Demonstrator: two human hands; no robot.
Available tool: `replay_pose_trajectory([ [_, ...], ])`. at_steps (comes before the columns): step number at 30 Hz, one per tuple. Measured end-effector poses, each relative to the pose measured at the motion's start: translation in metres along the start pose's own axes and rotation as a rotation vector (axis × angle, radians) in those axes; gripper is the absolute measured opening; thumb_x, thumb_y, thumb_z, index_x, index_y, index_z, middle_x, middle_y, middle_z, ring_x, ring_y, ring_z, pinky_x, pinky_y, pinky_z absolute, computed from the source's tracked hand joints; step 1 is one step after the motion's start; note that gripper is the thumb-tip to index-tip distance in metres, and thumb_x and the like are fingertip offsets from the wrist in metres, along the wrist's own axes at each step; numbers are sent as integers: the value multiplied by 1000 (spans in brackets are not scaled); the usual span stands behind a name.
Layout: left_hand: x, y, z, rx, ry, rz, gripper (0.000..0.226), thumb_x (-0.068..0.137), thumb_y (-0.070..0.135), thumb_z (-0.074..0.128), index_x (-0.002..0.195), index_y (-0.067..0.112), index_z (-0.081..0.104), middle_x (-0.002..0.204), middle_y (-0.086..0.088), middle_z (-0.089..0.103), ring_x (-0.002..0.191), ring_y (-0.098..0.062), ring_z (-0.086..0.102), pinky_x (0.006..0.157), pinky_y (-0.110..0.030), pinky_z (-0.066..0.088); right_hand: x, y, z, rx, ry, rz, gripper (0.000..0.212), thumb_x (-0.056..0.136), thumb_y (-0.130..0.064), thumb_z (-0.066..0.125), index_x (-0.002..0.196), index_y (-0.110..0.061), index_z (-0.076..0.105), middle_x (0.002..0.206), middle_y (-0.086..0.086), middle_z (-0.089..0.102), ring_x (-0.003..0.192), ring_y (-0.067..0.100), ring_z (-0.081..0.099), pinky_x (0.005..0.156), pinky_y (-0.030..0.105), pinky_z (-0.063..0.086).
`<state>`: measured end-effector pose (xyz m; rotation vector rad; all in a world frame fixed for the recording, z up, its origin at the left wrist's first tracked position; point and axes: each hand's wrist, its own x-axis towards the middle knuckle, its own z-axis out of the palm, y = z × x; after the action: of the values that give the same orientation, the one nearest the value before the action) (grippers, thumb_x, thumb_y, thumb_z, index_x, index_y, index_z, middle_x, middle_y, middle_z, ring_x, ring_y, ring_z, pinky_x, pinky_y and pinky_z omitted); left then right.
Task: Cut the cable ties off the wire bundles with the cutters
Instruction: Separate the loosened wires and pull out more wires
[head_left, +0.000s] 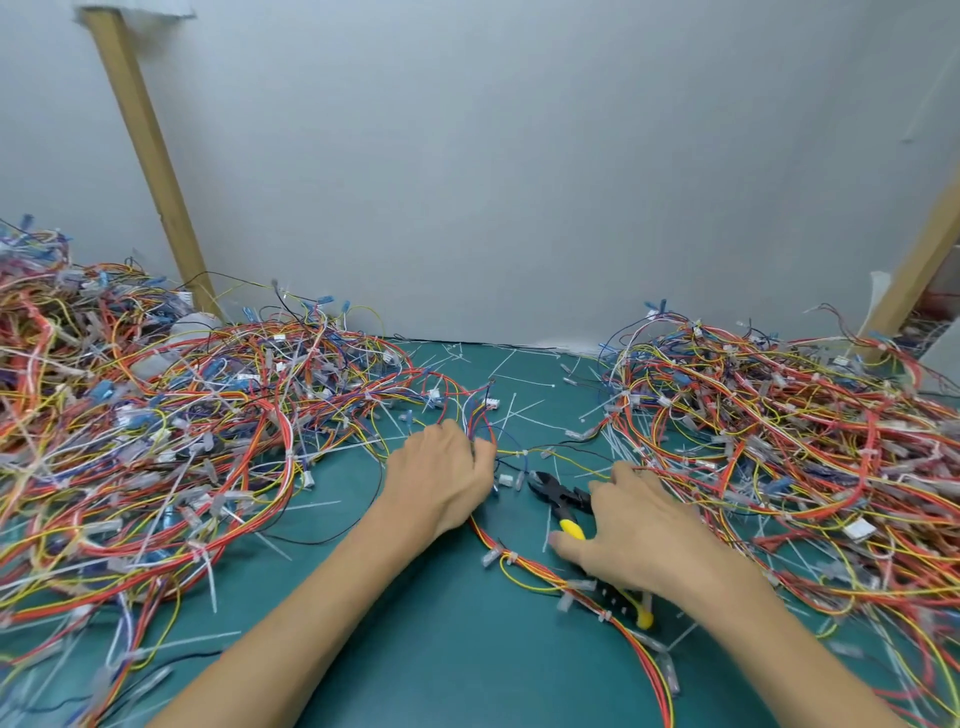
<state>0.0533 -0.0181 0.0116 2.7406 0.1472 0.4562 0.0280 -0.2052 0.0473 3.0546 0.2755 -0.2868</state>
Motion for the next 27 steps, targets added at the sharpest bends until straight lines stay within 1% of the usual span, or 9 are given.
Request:
replay_pose_trajectory([
  [3,5,1,-11,1,-144,13,35,92,41,37,76,12,45,100,-19,58,95,-38,56,69,-35,34,-1,5,-4,-8,-5,-13,70,85,-72,43,127,-18,51,129,4,43,128,26,38,93,43,43],
  [7,21,-2,-26,-43,-429,35,41,81,48,36,62,12,43,75,-15,50,70,-29,49,53,-31,27,-3,11,-14,-19,148,-25,63,90,-69,38,131,-24,54,126,0,48,124,23,44,91,39,42],
  [9,26,-5,-25,-18,-480,38,36,81,47,44,79,12,54,87,-12,57,79,-26,54,58,-29,36,-4,11,-18,27,211,-74,56,90,-66,40,132,-31,54,126,-6,51,123,19,48,92,37,43],
  [12,20,-8,-9,69,-343,33,37,89,40,50,114,13,47,118,-9,54,111,-30,54,84,-36,46,-4,2,-18,237,403,-285,29,93,-46,51,118,-35,62,113,-16,60,111,6,55,91,32,47],
  [14,13,-10,2,83,-160,74,27,92,36,45,110,15,45,114,-6,58,109,-30,56,78,-37,43,-6,-11,-17,471,539,-457,14,90,-24,61,98,-31,70,91,-18,65,90,0,59,77,18,47],
  [16,13,-16,8,24,-23,112,21,92,33,44,106,18,47,107,-3,63,103,-30,60,72,-37,43,-5,-24,-22,632,604,-527,17,86,-13,64,86,-28,71,78,-20,66,79,-1,61,66,9,43],
  [21,12,-23,12,-66,56,117,17,97,27,40,111,20,45,114,-3,62,101,-34,61,77,-41,47,31,-37,-61,778,382,-450,21,87,-8,61,88,-23,75,76,-9,72,68,6,65,63,12,44],
  [24,15,-25,16,-112,69,92,17,100,24,38,116,20,44,114,-2,63,103,-34,61,79,-43,47,42,-48,-78,1075,458,-477,27,89,-1,54,86,-20,74,73,0,71,60,12,64,56,19,46],
  [27,23,-32,16,-294,91,31,24,99,16,38,122,20,43,104,6,69,103,-26,62,82,-41,48,52,-54,-87,1142,373,-528,28,91,-5,52,85,-23,72,72,-1,69,60,13,64,50,23,47],
])
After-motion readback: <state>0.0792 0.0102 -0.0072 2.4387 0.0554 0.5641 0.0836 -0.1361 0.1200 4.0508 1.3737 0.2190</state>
